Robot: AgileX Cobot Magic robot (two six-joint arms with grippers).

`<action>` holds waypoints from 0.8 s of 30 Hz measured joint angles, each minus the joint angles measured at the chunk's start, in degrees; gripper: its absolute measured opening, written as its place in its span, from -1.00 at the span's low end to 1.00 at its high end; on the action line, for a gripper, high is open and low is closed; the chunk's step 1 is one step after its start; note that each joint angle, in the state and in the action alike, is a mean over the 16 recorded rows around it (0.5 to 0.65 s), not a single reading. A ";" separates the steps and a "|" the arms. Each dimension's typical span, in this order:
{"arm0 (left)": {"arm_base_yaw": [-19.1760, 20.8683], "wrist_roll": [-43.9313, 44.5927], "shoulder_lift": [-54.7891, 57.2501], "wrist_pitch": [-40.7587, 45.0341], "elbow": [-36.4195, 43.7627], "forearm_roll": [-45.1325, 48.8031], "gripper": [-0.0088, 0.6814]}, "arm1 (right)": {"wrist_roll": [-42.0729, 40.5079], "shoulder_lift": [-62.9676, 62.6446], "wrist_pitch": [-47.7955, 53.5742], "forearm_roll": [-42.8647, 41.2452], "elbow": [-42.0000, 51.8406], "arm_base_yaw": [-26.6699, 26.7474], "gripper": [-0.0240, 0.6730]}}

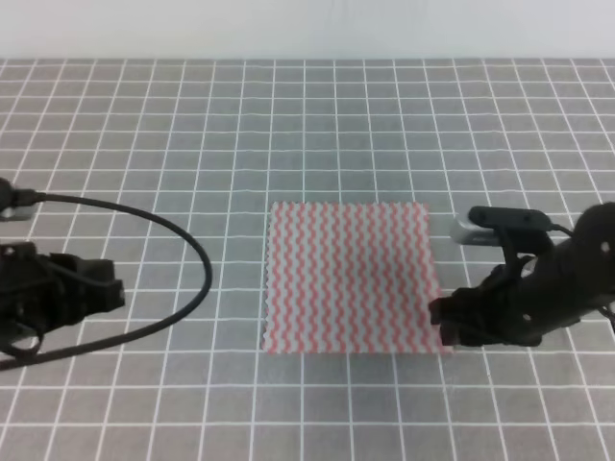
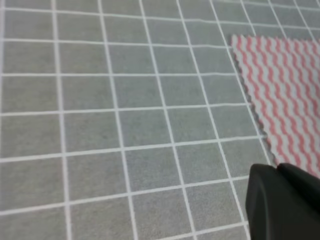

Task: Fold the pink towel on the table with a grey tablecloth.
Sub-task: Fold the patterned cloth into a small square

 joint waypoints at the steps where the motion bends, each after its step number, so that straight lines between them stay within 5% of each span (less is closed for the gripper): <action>1: 0.00 1.59 0.87 0.19 -0.02 -1.46 -0.96 | 0.00 0.65 -0.04 0.09 -0.42 0.00 -0.02; 12: 0.01 15.98 7.54 3.40 -1.72 -15.15 -0.90 | 0.00 5.72 3.02 0.27 -5.05 0.02 -0.03; 24: 0.02 17.84 10.77 4.15 -4.03 -16.27 -0.90 | 0.00 8.22 5.71 -0.49 -6.10 1.23 -0.07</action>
